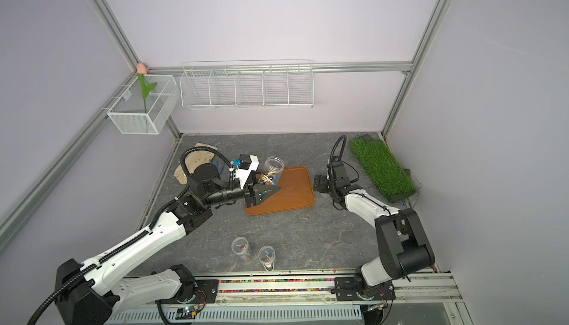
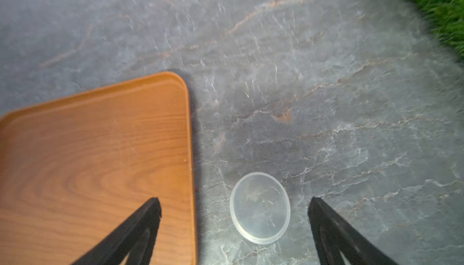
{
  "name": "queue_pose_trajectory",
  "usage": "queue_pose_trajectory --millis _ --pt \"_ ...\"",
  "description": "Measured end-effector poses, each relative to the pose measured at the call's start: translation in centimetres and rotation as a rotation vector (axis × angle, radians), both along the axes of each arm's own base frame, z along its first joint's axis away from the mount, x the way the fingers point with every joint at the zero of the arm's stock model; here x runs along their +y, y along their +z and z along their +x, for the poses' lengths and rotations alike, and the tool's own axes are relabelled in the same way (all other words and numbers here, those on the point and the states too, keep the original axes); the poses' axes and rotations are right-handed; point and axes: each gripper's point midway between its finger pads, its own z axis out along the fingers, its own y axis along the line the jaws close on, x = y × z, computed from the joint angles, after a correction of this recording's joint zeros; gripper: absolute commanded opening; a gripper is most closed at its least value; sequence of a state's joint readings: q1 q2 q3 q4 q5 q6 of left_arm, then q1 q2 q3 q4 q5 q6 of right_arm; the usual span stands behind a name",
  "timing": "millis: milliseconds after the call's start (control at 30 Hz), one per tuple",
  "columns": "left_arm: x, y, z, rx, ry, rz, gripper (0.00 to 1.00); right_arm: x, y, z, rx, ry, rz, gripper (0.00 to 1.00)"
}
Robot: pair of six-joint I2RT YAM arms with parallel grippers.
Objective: Pour the candies out of the jar
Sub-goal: 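Place the lid at the center of the board, then pour the candies out of the jar onto the tray.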
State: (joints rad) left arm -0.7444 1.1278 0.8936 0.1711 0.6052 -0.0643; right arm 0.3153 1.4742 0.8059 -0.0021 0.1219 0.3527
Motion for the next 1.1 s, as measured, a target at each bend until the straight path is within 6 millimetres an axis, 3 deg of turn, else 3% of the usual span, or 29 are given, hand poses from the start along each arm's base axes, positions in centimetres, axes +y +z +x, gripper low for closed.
queue_pose_trajectory --millis 233,533,633,900,1100 --pt "-0.9 -2.0 1.3 0.035 0.015 0.029 0.43 0.6 2.7 -1.3 -0.031 0.019 0.077 0.96" --pt "-3.8 -9.5 4.6 0.2 0.023 0.164 0.43 0.6 5.4 -5.0 -0.053 0.059 0.142 0.97" --pt "-4.1 -11.1 5.0 0.237 0.028 0.195 0.43 0.2 6.1 -6.2 -0.065 0.063 0.148 0.98" --pt "-3.7 -13.6 6.3 0.292 0.108 0.278 0.46 -0.9 5.4 -9.1 -0.062 0.029 0.17 0.99" --pt "-3.8 -16.1 7.1 0.345 0.124 0.39 0.45 -1.4 4.7 -9.8 -0.049 0.009 0.168 0.99"
